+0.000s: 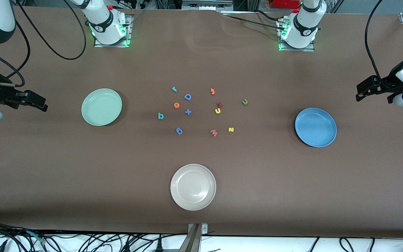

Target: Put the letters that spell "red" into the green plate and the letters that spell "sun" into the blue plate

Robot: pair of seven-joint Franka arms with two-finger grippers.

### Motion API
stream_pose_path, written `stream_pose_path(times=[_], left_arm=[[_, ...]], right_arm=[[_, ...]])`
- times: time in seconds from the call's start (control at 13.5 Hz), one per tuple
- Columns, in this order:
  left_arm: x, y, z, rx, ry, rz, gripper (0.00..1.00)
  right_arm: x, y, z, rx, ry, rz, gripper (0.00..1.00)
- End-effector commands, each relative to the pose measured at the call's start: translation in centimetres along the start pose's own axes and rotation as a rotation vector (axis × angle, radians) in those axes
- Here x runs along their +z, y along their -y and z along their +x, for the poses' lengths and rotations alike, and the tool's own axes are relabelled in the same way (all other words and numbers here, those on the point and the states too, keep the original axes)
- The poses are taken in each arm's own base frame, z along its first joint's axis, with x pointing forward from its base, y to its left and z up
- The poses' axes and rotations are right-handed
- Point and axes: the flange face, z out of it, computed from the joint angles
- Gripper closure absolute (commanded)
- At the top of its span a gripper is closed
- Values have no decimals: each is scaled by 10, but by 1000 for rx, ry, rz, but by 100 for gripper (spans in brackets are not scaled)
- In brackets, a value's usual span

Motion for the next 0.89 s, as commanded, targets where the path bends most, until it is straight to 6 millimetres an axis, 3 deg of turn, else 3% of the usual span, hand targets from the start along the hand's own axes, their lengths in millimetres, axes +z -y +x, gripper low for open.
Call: stream_pose_path(times=[0.0, 0.81], left_arm=[[-2, -1, -1, 17, 0, -29, 0], [-1, -1, 0, 17, 0, -29, 0]], right_arm=[[-4, 2, 1, -3, -9, -15, 0], [2, 0, 0, 8, 11, -11, 0]])
